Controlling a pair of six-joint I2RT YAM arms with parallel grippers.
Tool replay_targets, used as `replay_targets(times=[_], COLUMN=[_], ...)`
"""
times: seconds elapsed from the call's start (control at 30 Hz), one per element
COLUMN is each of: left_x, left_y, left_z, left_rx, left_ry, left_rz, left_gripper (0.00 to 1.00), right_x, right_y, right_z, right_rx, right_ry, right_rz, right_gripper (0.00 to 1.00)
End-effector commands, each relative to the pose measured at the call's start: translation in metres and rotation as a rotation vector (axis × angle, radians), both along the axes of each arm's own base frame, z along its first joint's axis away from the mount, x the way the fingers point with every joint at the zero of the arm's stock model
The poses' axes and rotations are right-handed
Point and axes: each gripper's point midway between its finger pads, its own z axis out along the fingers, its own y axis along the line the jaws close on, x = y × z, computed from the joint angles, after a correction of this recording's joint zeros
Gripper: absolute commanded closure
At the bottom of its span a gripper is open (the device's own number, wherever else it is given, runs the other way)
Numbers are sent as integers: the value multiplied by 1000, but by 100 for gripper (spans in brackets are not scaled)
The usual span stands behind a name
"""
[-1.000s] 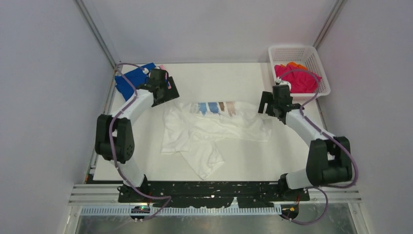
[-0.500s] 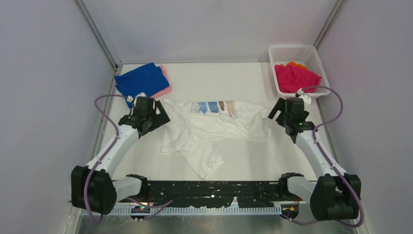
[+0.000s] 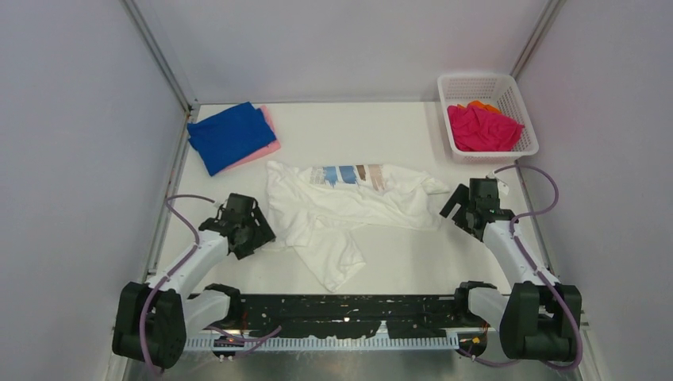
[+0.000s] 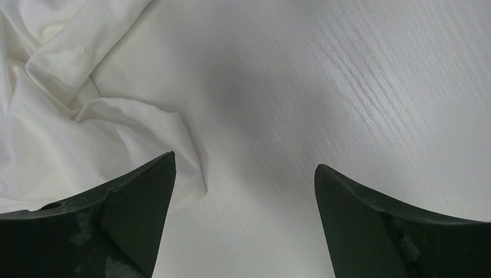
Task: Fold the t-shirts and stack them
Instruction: Flatten out the tshirt
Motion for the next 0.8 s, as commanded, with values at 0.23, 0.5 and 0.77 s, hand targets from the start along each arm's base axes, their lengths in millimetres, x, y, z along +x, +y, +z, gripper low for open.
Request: replay_targets(times=[0.23, 0.5, 0.77], left_x=[8, 17, 18], left_y=[-35, -23, -22], left_z=[-16, -6, 7], left_rx=[-58, 11, -5], left_ry=[26, -34, -132], left_rz=[-105, -106, -110], left_gripper=[70, 100, 100], right_x=[-1, 12, 32], right_y=[4, 25, 37], right_z=[-13, -18, -15], right_rx=[35, 128, 193], right_ry=[24, 6, -37], right_rz=[-6, 80, 72], right_gripper=[17, 30, 36])
